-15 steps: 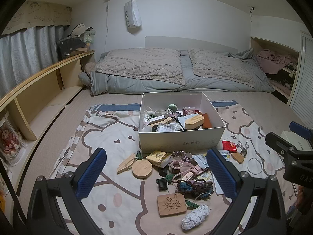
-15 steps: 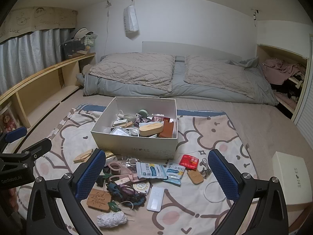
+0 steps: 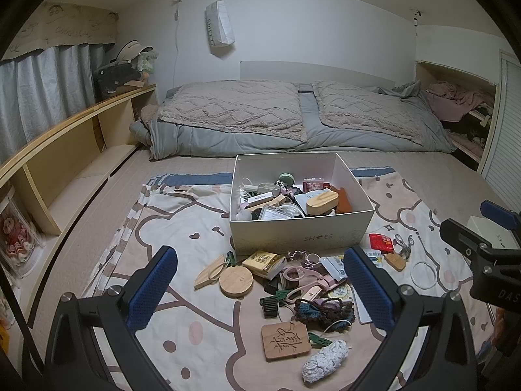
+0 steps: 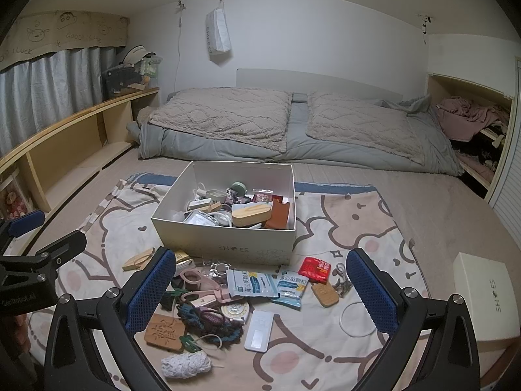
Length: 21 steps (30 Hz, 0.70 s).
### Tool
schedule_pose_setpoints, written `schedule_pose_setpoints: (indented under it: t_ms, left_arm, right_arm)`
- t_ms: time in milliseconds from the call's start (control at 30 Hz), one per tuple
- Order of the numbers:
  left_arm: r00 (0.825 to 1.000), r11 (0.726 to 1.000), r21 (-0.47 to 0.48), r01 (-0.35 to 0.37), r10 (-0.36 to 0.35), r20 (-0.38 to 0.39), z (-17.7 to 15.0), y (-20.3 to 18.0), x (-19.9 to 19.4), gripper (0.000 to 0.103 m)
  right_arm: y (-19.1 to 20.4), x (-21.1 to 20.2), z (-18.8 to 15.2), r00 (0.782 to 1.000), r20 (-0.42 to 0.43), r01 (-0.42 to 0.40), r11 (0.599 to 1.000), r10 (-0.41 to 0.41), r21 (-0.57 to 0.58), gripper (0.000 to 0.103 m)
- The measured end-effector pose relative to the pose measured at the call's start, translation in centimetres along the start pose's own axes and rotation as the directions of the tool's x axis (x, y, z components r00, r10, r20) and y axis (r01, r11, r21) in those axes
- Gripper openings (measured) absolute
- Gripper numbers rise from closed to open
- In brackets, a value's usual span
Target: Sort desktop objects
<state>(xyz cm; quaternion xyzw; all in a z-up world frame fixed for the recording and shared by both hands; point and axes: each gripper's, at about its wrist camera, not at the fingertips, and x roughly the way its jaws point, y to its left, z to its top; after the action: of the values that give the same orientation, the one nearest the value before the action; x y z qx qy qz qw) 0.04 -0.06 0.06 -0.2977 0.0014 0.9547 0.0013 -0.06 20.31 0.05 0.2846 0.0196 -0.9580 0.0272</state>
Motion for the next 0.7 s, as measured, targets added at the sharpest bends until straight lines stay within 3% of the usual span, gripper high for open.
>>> schedule_pose_setpoints:
  t_ms: [700]
  left_arm:
    - [1.000, 1.000, 0.000, 0.002, -0.002, -0.001, 0.02, 0.11, 0.01, 0.103]
  right_arm:
    - [0.08, -0.08, 0.16, 1.000, 0.001, -0.002, 1.000, 0.002, -0.001, 0.103]
